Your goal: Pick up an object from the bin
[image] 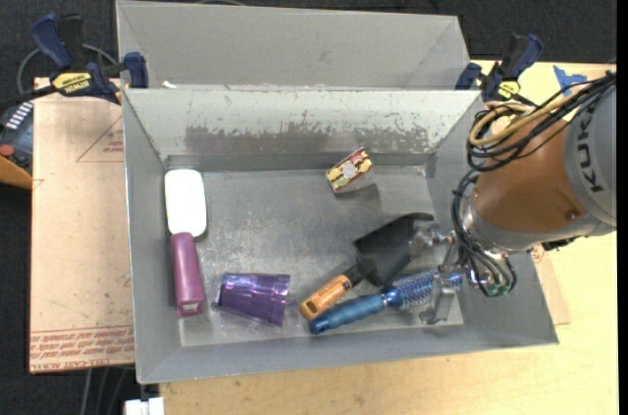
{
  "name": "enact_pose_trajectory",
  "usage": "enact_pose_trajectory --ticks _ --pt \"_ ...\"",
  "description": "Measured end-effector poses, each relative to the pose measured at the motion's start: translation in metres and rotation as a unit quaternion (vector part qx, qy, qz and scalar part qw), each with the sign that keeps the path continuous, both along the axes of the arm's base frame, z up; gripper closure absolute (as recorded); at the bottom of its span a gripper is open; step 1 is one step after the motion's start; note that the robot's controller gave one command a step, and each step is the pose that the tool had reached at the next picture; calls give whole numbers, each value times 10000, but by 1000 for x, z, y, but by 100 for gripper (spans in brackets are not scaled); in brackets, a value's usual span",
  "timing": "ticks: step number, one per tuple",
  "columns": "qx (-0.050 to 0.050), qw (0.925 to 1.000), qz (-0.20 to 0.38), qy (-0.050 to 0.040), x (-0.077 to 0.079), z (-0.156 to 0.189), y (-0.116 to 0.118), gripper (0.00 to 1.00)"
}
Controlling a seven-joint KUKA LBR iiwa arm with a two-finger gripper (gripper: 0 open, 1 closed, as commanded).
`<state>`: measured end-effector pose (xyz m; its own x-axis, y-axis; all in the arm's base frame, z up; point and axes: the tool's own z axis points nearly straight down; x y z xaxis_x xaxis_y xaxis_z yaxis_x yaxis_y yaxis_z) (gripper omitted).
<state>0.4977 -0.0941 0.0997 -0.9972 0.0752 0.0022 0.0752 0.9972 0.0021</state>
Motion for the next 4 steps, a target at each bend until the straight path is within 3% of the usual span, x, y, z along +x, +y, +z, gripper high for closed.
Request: enact_pose_trajectory --ticks 1,2,3,4 --pt "1 9999 -167 3 0 -2 3 0" --pt "9 9997 -253 0 1 -31 25 0" --pt "3 9999 -108 -4 -1 -30 27 100" --pt "3 9999 -103 -5 -1 -30 27 100"
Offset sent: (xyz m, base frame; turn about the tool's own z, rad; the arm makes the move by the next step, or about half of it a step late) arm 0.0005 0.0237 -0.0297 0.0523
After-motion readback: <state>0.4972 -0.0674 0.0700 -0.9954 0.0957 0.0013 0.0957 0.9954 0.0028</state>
